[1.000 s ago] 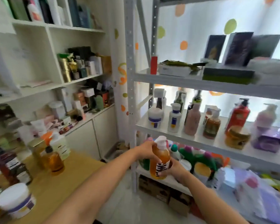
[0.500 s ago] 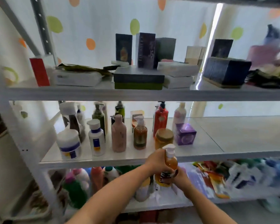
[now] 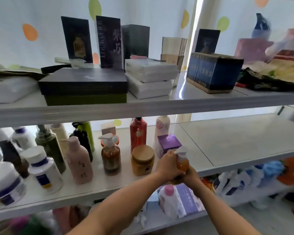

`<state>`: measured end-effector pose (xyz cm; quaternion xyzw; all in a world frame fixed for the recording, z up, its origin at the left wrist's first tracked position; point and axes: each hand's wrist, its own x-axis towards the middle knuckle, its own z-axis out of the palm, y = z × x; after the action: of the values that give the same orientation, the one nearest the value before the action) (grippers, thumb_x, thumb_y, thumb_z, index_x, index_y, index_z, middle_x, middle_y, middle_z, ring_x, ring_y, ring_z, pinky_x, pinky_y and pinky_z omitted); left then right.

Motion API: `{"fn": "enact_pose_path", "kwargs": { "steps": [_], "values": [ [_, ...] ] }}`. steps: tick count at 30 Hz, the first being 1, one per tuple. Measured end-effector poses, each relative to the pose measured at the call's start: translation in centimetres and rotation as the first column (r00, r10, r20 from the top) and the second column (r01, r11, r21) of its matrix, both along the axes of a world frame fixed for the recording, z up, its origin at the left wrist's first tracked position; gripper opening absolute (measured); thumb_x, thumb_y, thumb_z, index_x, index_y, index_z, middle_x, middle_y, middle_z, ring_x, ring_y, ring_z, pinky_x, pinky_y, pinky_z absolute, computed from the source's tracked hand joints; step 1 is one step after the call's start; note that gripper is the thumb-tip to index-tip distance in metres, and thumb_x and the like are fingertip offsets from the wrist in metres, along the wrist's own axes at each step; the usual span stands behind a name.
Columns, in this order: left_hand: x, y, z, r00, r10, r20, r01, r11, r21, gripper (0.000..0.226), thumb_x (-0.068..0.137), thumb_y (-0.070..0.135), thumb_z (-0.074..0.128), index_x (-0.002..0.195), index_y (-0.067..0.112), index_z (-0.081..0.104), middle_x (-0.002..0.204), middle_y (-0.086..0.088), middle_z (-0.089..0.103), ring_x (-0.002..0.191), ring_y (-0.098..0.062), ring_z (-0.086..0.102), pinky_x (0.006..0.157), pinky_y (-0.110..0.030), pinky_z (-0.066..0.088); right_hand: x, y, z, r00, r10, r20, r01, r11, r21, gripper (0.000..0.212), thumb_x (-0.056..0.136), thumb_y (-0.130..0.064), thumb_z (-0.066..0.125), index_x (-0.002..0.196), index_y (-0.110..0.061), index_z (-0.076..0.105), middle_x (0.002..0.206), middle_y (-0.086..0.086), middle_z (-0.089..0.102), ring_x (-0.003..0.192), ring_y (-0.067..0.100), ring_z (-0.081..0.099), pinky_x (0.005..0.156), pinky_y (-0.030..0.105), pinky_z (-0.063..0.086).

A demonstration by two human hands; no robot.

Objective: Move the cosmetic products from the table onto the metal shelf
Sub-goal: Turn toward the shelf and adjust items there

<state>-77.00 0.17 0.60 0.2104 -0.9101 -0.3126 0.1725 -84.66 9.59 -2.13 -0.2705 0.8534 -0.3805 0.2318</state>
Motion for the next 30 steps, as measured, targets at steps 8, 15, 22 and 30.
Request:
{"fn": "enact_pose_path", "kwargs": {
  "steps": [8,15,22,30],
  "values": [
    [-4.0,-1.5,-0.4,0.99,0.141,0.01,-0.141,0.988,0.058,0.075,0.066,0.038,0.083,0.129,0.018,0.047,0.123,-0.002,0.057,0.11,-0.019,0.057,0.092,-0.028,0.048,-6.6,-1.7,0.1,0.966,0.257,0.025,-0.257,0.966,0.006,0.035,0.08,-0.015,0.072,0.109,-0.019,0.054,0.113,0.01,0.063,0.096,0.017,0.055,0.087,0.029,0.045],
    [-4.4,-1.5,-1.2,0.969,0.244,0.026,-0.245,0.957,0.156,0.087,0.067,0.045,0.082,0.136,0.024,0.034,0.133,-0.002,0.044,0.122,-0.021,0.047,0.102,-0.041,0.047,-8.8,-2.6,-0.3,0.891,0.452,0.035,-0.451,0.892,-0.038,0.058,0.081,-0.021,0.073,0.131,-0.019,0.043,0.129,0.008,0.055,0.118,0.024,0.053,0.105,0.041,0.043],
    [-4.2,0.3,-2.8,0.878,0.475,0.058,-0.472,0.838,0.275,0.113,0.063,0.042,0.086,0.141,0.023,0.007,0.141,-0.005,0.023,0.133,-0.022,0.03,0.109,-0.036,0.032,-9.5,-2.0,-1.6,0.906,0.416,-0.079,-0.422,0.902,-0.087,0.081,0.071,-0.024,0.082,0.128,-0.016,0.026,0.123,0.001,0.035,0.111,0.012,0.041,0.096,0.025,0.039],
    [-5.7,0.7,-2.1,0.91,0.413,0.014,-0.366,0.789,0.493,0.112,0.072,0.015,0.082,0.15,0.023,0.003,0.149,-0.004,0.033,0.14,-0.024,0.031,0.111,-0.037,0.029,-9.2,-4.0,-2.7,0.941,0.332,-0.063,-0.338,0.917,-0.213,0.124,0.047,-0.058,0.08,0.146,-0.018,0.016,0.141,0.007,0.035,0.132,0.022,0.038,0.111,0.04,0.034]
  ]
}}
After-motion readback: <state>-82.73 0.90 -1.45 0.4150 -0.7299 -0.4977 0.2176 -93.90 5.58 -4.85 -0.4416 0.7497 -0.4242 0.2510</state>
